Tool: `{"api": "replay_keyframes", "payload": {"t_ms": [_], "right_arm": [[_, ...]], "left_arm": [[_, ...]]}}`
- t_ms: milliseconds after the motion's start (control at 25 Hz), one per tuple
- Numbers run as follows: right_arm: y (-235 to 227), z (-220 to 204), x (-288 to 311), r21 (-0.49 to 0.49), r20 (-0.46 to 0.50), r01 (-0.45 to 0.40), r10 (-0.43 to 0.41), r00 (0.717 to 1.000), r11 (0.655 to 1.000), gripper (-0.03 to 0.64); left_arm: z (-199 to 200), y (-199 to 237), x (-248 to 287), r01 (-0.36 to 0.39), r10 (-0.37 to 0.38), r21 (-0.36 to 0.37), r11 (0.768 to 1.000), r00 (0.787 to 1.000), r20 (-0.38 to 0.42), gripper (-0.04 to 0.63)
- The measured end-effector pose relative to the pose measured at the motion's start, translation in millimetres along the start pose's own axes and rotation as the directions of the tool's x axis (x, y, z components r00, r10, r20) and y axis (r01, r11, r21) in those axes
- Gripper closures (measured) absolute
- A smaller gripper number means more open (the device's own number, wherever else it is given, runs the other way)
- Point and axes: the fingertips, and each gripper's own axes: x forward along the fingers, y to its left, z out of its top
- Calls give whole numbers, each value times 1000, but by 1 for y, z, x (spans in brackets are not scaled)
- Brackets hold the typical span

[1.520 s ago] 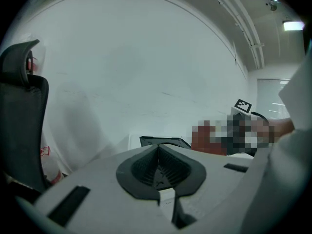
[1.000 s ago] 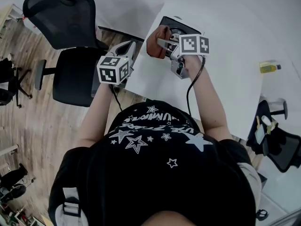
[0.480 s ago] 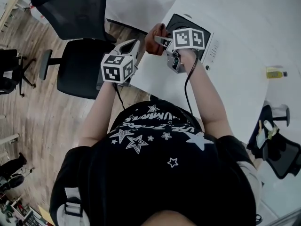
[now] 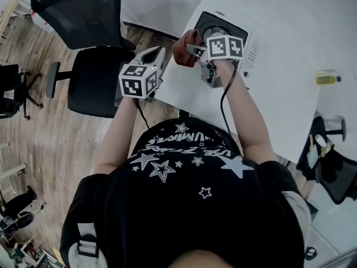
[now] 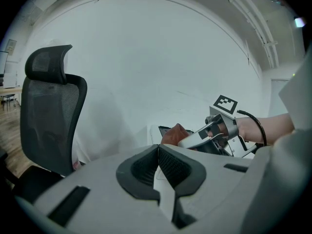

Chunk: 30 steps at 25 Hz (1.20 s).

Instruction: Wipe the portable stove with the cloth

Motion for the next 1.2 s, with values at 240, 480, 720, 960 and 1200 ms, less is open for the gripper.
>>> {"api": "replay_keyframes", "payload": {"t_ms": [240,480,720,960,1200], "right_arm": [[-12,-6,-17,10,10,31,-31,999,999,561],[-30,-15,-43,42,34,69,-71,997,997,560],[-42,-23,-65,50,54,86,-89,995,995,560],[-56,-36,-86,79,76,119,-125,989,990,560],[-77,-45,-117,125,112,155,-170,979,980,560]], "left_arm": [[0,-7,7,29,-28,6,1000,1000,-5,586],[0,-25,13,66,-66,25,997,998,-14,587],[0,-38,16,91,-90,33,995,996,-18,586],[-3,-56,19,125,-124,47,991,992,-28,586],[-6,-76,24,164,-160,68,984,986,-48,586]]}}
